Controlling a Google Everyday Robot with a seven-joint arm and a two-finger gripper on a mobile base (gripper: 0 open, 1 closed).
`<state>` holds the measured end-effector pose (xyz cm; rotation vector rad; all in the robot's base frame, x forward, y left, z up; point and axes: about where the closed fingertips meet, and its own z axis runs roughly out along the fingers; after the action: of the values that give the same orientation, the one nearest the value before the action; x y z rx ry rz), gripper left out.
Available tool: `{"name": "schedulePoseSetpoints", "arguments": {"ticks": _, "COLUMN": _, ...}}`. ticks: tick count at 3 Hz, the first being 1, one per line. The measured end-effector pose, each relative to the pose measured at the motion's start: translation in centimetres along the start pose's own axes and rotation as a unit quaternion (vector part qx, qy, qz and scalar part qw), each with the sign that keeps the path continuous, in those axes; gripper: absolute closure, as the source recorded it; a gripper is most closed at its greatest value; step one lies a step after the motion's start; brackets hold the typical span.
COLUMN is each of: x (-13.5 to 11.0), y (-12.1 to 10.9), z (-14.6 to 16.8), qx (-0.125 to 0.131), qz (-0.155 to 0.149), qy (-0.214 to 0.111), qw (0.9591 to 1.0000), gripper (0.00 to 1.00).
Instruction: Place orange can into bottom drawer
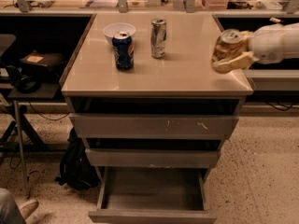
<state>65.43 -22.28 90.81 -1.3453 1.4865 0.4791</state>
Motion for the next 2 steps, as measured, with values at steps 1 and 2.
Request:
{"name": "schedulePoseSetpoints", "arguments": {"ticks": 1, "x": -8.2, "y": 2.1, "z": -4.8, "qx": 0.082, "qz": -0.073, "qy": -0.029, "qw": 0.9935, "gripper": 1.00}}
{"name": "schedulePoseSetpoints", "arguments": {"ticks": 2, "x": -8.3, "y": 3.3, "z": -5.3, "qx": 0.109, "qz": -0.066, "qy": -0.034, "qw": 0.9912, "gripper": 1.00}}
